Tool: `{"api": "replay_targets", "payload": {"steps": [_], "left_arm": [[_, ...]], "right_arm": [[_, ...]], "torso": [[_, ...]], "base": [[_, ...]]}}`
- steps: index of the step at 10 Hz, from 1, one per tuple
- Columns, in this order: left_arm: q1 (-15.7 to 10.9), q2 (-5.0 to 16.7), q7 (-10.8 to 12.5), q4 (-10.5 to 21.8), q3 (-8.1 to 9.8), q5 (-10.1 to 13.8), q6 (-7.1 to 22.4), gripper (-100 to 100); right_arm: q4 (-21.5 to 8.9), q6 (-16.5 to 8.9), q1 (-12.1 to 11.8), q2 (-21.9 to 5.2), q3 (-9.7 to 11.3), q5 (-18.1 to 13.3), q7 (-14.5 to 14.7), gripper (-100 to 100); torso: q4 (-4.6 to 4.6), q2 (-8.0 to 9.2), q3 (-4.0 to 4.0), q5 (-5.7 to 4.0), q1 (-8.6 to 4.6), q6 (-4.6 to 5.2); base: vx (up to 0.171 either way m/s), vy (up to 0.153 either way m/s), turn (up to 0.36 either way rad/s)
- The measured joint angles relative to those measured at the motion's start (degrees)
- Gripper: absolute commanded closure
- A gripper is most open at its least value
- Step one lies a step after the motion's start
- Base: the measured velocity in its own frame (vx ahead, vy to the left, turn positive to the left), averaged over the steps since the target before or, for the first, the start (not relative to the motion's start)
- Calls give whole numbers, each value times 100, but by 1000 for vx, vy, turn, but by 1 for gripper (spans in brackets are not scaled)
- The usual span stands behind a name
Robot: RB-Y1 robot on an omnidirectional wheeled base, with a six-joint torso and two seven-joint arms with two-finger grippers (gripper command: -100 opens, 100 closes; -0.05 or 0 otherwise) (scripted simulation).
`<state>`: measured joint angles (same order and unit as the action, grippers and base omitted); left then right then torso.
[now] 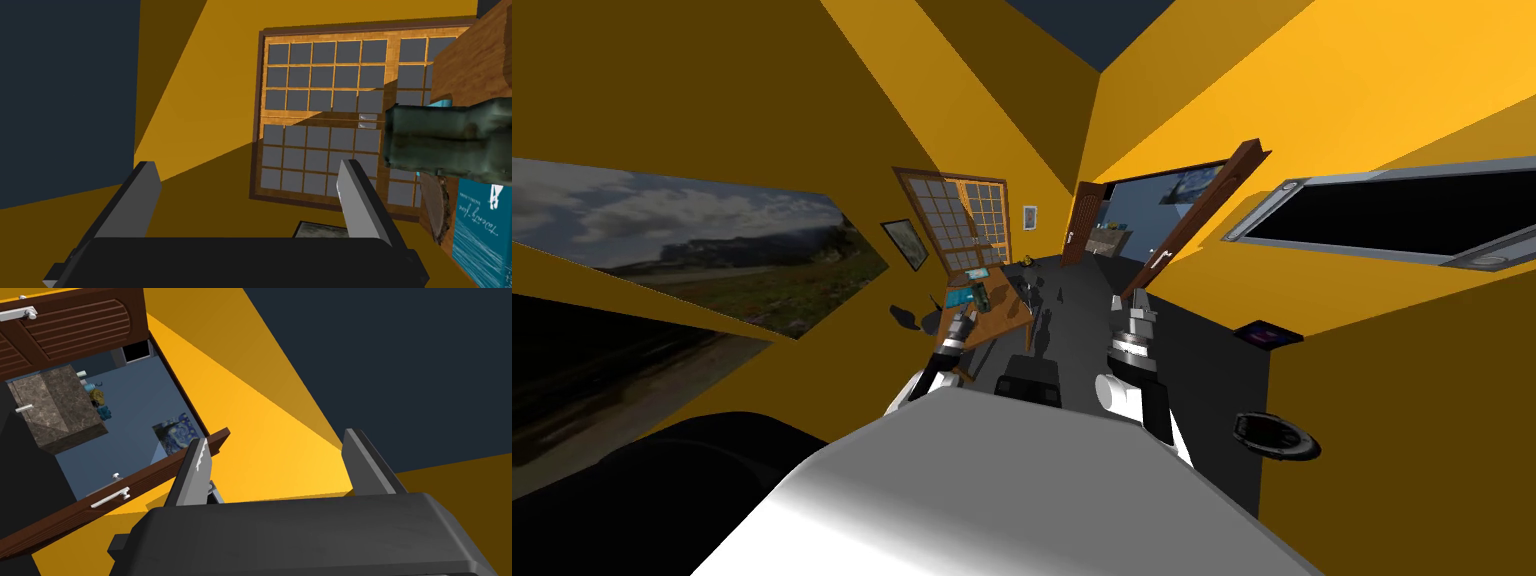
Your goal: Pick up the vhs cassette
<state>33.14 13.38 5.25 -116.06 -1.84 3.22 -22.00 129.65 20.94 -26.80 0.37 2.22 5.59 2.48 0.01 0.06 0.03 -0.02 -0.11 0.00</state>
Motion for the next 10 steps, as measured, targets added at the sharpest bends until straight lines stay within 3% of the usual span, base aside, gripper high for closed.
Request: {"api": "replay_targets", "payload": {"steps": [2, 4, 8, 10], "left_arm": [[7, 322, 169, 243, -40, -37, 58, -100], [246, 660, 384, 501, -237, -187, 122, -100], [397, 1312, 837, 1102, -485, -416, 323, -100], [612, 1589, 1014, 1187, -571, -514, 399, -100]], "right_arm": [[0, 0, 0, 0, 0, 0, 0, 0], [0, 0, 0, 0, 0, 0, 0, 0], [0, 0, 0, 0, 0, 0, 0, 0], [0, 0, 0, 0, 0, 0, 0, 0]], "torso": [[0, -2, -1, 1, 5, 1], [0, -1, -1, -1, -2, 0], [-2, -12, -6, 0, 1, 0], [-1, -10, -5, 0, 4, 0]], "base": [[-7, -33, -132], [-5, -37, -95], [15, -32, -139], [17, -20, -91]]}}
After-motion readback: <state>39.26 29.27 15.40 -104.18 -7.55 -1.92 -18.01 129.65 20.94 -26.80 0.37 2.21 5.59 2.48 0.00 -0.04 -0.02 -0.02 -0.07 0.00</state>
